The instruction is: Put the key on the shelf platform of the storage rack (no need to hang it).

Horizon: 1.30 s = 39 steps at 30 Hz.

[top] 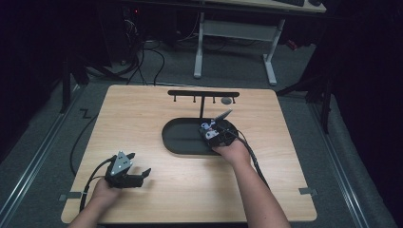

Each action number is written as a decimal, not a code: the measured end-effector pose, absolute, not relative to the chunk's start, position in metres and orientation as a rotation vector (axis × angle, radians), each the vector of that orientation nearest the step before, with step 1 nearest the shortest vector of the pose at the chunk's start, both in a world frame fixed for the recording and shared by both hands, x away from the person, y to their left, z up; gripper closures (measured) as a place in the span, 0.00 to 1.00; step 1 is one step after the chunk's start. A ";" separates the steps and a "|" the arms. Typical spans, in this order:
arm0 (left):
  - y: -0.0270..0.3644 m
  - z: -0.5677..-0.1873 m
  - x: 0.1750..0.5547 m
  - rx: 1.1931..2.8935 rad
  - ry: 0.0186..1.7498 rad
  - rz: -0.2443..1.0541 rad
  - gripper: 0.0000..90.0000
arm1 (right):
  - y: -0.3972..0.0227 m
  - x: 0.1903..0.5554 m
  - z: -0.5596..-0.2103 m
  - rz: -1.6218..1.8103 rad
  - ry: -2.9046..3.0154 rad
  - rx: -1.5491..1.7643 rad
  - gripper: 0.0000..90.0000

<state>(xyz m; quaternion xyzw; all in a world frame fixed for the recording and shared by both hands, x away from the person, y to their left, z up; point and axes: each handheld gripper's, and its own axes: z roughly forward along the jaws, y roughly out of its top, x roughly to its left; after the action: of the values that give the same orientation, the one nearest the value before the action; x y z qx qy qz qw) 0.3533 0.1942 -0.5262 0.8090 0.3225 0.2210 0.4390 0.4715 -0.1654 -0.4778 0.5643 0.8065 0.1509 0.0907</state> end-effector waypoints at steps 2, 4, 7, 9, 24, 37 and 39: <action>0.194 -0.526 0.353 2.011 0.801 0.550 0.17 | -0.167 0.471 -0.477 0.454 2.403 1.654 0.36; 0.194 -0.526 0.353 2.010 0.801 0.549 0.17 | -0.167 0.471 -0.476 0.462 2.398 1.659 0.35; 0.194 -0.526 0.353 2.010 0.801 0.550 0.17 | -0.169 0.470 -0.472 0.482 2.386 1.660 0.32; 0.194 -0.526 0.353 2.011 0.801 0.550 0.17 | -0.170 0.469 -0.469 0.491 2.390 1.660 0.31; 0.193 -0.526 0.353 2.020 0.796 0.551 0.17 | -0.181 0.445 -0.450 0.550 2.357 1.591 0.25; 0.192 -0.527 0.354 2.031 0.794 0.558 0.17 | -0.200 0.407 -0.453 0.617 2.306 1.508 0.22; 0.192 -0.527 0.354 2.032 0.794 0.557 0.17 | -0.203 0.398 -0.456 0.643 2.287 1.486 0.21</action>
<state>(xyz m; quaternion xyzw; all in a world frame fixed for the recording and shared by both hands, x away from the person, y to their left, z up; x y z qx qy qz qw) 0.3535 0.1917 -0.5270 0.8146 0.3183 0.2233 0.4305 0.3984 -0.2033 -0.4559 0.5228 0.8044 0.2260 0.1690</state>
